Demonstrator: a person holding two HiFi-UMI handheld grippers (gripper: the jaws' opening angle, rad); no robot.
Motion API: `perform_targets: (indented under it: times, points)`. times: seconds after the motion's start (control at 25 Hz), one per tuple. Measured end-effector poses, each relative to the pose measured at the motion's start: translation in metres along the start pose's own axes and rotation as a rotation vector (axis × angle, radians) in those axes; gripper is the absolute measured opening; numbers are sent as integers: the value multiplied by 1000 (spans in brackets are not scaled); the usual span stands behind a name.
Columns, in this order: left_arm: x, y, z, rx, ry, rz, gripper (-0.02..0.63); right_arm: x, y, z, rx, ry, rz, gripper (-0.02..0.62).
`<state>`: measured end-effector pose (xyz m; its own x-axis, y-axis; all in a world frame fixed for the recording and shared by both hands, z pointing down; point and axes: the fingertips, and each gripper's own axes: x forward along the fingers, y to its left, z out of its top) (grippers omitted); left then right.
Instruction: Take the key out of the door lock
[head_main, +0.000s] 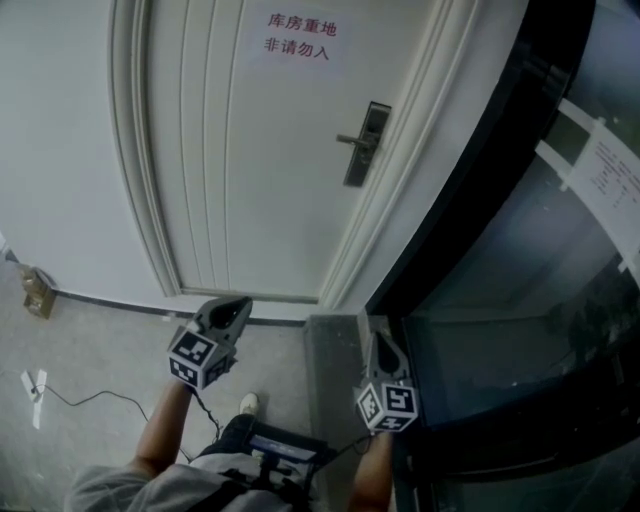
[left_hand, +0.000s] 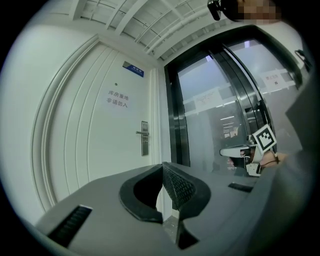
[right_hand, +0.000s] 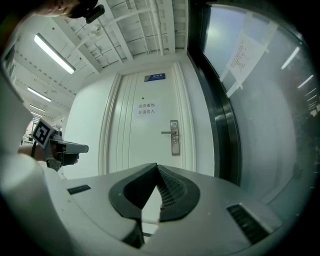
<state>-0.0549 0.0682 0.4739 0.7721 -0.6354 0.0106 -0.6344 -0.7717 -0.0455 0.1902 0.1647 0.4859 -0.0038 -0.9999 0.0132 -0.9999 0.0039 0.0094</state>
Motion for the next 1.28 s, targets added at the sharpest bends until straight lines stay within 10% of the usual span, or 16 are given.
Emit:
perform_targets:
  times: [1.28]
  points:
    - [204, 187, 11, -3, -17, -53, 8, 263, -30, 24, -24, -6, -57, 12]
